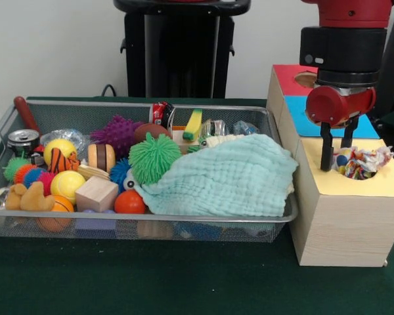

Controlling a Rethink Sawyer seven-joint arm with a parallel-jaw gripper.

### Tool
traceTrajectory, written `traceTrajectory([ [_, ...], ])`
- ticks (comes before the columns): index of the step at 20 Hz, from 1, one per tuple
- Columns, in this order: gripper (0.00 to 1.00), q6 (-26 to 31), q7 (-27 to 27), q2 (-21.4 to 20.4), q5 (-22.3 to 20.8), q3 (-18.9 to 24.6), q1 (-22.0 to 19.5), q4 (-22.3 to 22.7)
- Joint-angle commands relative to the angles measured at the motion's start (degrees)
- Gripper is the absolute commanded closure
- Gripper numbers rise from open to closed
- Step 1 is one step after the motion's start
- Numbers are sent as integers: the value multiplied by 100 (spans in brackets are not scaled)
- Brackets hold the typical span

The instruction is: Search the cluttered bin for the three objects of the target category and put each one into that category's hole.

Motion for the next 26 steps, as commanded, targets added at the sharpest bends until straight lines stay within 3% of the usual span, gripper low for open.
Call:
traceTrajectory([
  [1, 0, 394, 453, 193, -355, -65, -153, 232],
  [7, 0, 986, 499, -13, -319, -468, 89, 122],
  [13, 0, 1669, 230, -298, 11, -37, -139, 296],
  [23, 0, 1857, 162, -314, 273, 593, -516, 552],
  [26, 0, 1651, 216, -294, 419, 850, -705, 671],
])
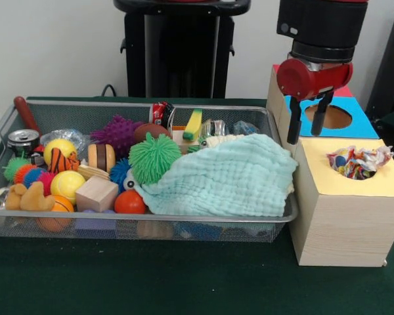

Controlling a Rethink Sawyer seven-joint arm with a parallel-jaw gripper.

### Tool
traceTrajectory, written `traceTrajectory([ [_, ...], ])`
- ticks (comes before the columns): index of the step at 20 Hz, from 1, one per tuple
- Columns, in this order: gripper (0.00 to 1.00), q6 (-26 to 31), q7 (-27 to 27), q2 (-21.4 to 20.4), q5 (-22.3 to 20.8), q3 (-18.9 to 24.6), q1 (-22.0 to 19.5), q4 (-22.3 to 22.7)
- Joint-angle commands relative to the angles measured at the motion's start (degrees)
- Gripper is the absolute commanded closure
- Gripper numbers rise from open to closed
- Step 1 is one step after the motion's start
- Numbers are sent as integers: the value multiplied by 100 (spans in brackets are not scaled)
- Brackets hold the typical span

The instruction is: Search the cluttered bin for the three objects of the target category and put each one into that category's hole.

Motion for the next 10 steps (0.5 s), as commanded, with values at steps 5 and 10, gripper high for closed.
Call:
traceTrajectory([
  [5, 0, -147, 294, 156, 709, 1558, -888, 987],
  [10, 0, -327, 481, 42, 788, 1764, -948, 1067],
])
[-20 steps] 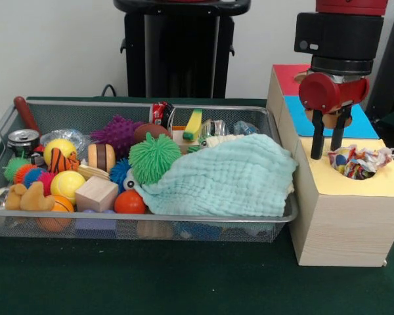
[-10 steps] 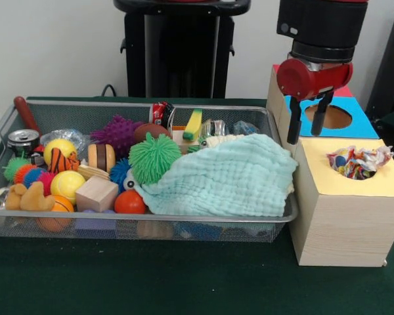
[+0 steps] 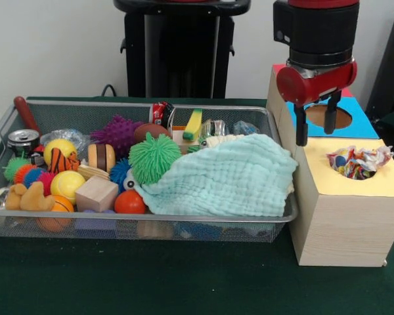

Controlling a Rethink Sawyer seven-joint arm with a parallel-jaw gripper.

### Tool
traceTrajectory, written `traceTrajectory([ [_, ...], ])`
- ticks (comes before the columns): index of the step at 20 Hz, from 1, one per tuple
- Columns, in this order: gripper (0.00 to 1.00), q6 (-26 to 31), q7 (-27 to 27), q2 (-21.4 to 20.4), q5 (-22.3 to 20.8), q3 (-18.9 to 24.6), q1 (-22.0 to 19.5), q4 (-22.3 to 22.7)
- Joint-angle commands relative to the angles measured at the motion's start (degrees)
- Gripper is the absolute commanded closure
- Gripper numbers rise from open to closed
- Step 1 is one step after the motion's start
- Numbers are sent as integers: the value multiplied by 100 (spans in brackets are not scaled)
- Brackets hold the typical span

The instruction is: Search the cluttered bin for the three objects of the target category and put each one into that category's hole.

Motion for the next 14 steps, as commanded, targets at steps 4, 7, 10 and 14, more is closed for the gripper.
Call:
traceTrajectory([
  [4, 0, -177, 553, -55, 212, 876, -111, 533],
  [7, 0, -188, 547, -75, 132, 865, -81, 511],
  [10, 100, -173, 581, -85, 57, 808, -33, 470],
  [14, 100, -362, 614, -158, -43, 771, 9, 476],
])
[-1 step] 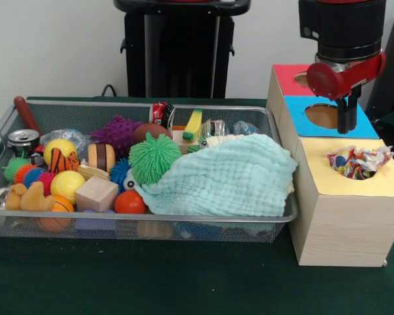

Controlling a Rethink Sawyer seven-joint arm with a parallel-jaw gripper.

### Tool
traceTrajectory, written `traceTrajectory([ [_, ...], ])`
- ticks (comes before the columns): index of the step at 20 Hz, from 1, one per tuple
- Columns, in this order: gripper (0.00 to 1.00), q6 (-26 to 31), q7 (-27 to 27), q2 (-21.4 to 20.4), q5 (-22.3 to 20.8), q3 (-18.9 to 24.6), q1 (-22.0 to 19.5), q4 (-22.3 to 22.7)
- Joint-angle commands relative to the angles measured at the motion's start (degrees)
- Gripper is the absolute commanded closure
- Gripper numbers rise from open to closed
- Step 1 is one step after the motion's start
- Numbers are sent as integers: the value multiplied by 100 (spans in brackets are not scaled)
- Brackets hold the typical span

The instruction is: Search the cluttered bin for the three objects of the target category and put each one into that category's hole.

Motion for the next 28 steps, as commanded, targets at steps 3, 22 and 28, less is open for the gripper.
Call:
traceTrajectory([
  [3, 100, -523, 617, -100, -177, 341, 24, 321],
  [22, 100, -587, 681, 703, -595, -547, 645, -499],
  [28, 100, -371, 641, 707, -631, -678, 678, -440],
])
